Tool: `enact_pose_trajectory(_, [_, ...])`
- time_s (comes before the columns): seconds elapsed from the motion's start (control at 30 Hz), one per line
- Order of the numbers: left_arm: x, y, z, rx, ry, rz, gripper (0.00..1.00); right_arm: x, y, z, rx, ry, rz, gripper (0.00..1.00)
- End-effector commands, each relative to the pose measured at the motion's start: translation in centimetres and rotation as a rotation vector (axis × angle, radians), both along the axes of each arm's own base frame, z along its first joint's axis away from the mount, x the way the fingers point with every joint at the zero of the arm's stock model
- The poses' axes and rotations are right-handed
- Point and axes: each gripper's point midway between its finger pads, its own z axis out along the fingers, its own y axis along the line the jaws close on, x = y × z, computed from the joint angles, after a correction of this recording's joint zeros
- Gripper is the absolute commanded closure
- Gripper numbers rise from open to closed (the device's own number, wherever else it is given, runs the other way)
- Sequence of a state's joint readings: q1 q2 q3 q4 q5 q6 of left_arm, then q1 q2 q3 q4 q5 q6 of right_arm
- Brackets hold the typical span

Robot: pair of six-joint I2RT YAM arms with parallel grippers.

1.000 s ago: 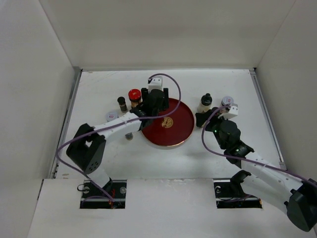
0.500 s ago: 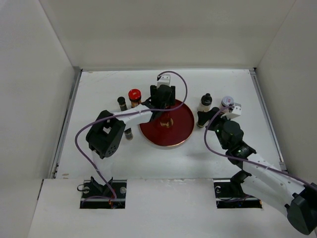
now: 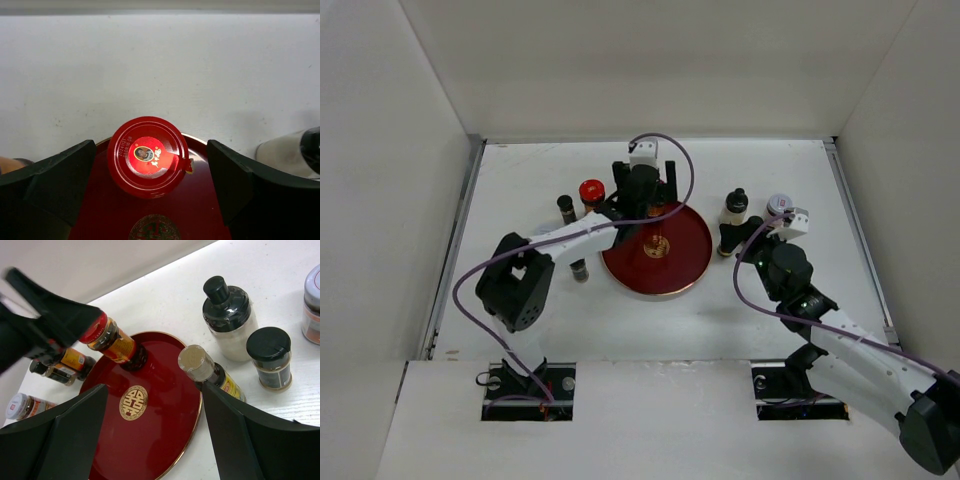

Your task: Organize the condiment bottles

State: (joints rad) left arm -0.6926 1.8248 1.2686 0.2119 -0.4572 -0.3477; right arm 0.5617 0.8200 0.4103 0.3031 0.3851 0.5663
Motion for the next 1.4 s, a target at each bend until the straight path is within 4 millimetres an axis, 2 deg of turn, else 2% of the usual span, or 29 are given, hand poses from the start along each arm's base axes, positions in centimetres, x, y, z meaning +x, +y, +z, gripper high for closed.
enact_pose_trajectory(0.0, [-0.6, 2.6, 8.1, -0.109, -0.153, 0.045, 0.05, 0.3, -0.1, 0.8, 0.028, -0.022, -0.011, 0.17])
enact_pose_trajectory(0.1, [-1.9, 6.3, 8.9, -0.118, -0.167, 0.125, 0.07, 0.4, -0.2, 0.9, 0.024, -0.027, -0.018, 0.17])
enact_pose_trajectory(0.27, [-2.5, 12.6, 7.6, -0.095, -0.120, 0.271, 0.09, 0.5, 0.2, 0.6, 0.020, -0.015, -0.007, 0.17])
enact_pose_trajectory(0.33, [-2.4, 14.3, 7.0, -0.102, -0.099, 0.307, 0.09, 0.6, 0.4, 0.5, 0.020, -0.012, -0.005, 0.17])
enact_pose_trajectory(0.43, [-2.1, 15.7, 6.1, -0.069, -0.072, 0.330, 0.10, 0.7, 0.5, 0.2, 0.017, -0.004, -0.002, 0.17])
enact_pose_trajectory(0.57, [-1.3, 16.3, 4.1, -0.034, -0.022, 0.338, 0.10, 0.6, 0.5, 0.3, 0.019, -0.008, -0.002, 0.16])
enact_pose_trajectory(0.73, [0.0, 15.5, 1.1, -0.012, 0.050, 0.305, 0.11, 0.7, 0.7, 0.2, 0.011, -0.003, 0.003, 0.16])
enact_pose_trajectory(0.93, [1.1, 15.5, -0.8, 0.020, 0.073, 0.322, 0.13, 0.7, 0.7, 0.1, 0.008, -0.001, 0.004, 0.15])
enact_pose_trajectory(1.03, [1.8, 15.3, -1.5, 0.025, 0.077, 0.321, 0.18, 0.8, 0.8, -0.1, 0.008, 0.003, 0.006, 0.15])
enact_pose_trajectory(1.2, [2.0, 15.3, -1.5, 0.027, 0.072, 0.327, 0.42, 0.8, 0.7, 0.0, 0.006, 0.000, 0.005, 0.15])
enact_pose_trajectory(1.27, [2.0, 15.4, -0.6, 0.019, 0.048, 0.332, 0.51, 0.8, 0.9, -0.1, 0.011, 0.004, 0.010, 0.15])
enact_pose_trajectory(1.37, [1.2, 15.1, 1.7, 0.016, -0.008, 0.329, 0.56, 0.8, 0.9, -0.1, 0.007, 0.005, 0.012, 0.15])
